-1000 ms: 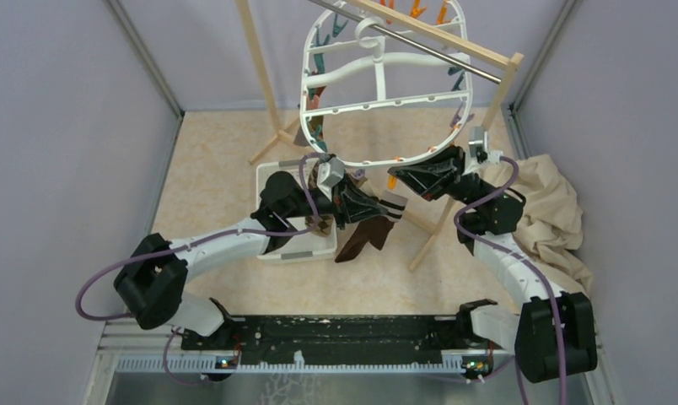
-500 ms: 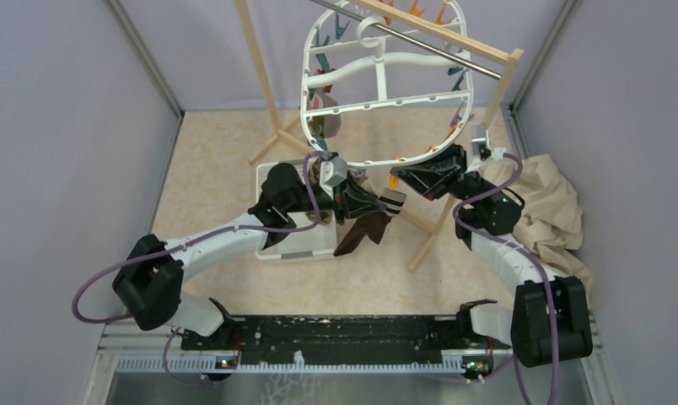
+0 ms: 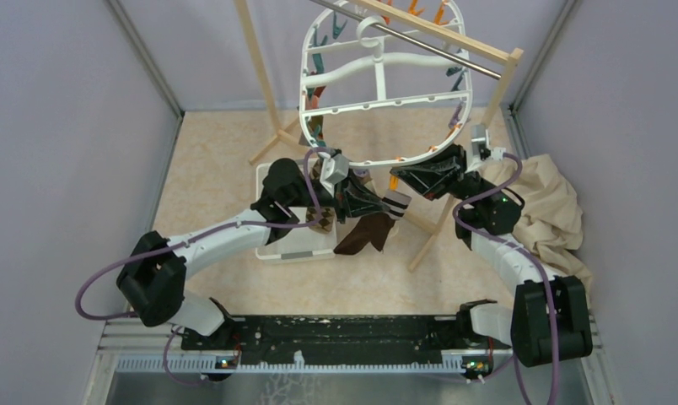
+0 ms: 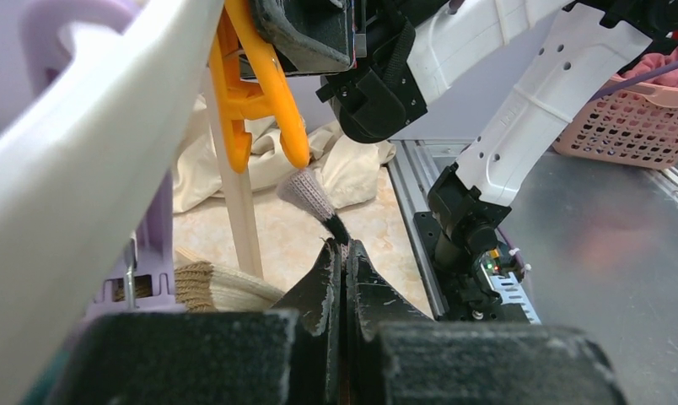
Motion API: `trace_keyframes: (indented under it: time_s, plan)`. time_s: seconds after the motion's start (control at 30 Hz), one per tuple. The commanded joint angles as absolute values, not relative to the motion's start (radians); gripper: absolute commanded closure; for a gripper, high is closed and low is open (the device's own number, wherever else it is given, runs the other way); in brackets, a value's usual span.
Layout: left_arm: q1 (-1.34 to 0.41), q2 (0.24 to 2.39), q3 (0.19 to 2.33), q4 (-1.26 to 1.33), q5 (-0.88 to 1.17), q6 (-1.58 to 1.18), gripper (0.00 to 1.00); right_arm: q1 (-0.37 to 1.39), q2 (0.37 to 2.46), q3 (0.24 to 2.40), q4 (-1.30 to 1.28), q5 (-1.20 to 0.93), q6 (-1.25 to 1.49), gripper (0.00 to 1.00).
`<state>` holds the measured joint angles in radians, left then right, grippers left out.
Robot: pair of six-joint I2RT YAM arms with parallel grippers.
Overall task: Clip the socks to the hanger
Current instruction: Clamp the sock onto the hanger.
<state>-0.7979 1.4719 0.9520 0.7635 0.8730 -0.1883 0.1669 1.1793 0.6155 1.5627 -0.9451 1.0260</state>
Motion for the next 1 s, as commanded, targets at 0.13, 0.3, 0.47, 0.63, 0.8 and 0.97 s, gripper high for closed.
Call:
trace_keyframes:
  time_s: [0.13, 0.3, 0.47, 0.63, 0.8, 0.97]
  plan:
    - [-0.790, 1.492, 1.014, 0.731, 0.870, -0.114, 1.00, 0.172, 1.196, 0.621, 1.719, -1.081, 1.101, 1.00]
    - [-0.790, 1.500, 1.041, 0.702, 0.867, -0.086, 1.00, 0.173, 1.197, 0.623, 1.718, -1.085, 1.105, 1.00]
    - [-0.789, 1.499, 1.066, 0.655, 0.852, -0.046, 1.00, 0.172, 1.205, 0.623, 1.718, -1.090, 1.102, 1.00]
    - [-0.787, 1.488, 1.081, 0.631, 0.852, -0.023, 1.00, 0.172, 1.216, 0.625, 1.719, -1.094, 1.100, 1.00]
    - [-0.783, 1.475, 1.090, 0.598, 0.840, 0.002, 1.00, 0.172, 1.226, 0.627, 1.719, -1.100, 1.095, 1.00]
    - [-0.778, 1.466, 1.101, 0.580, 0.846, 0.026, 1.00, 0.172, 1.230, 0.627, 1.719, -1.100, 1.093, 1.00]
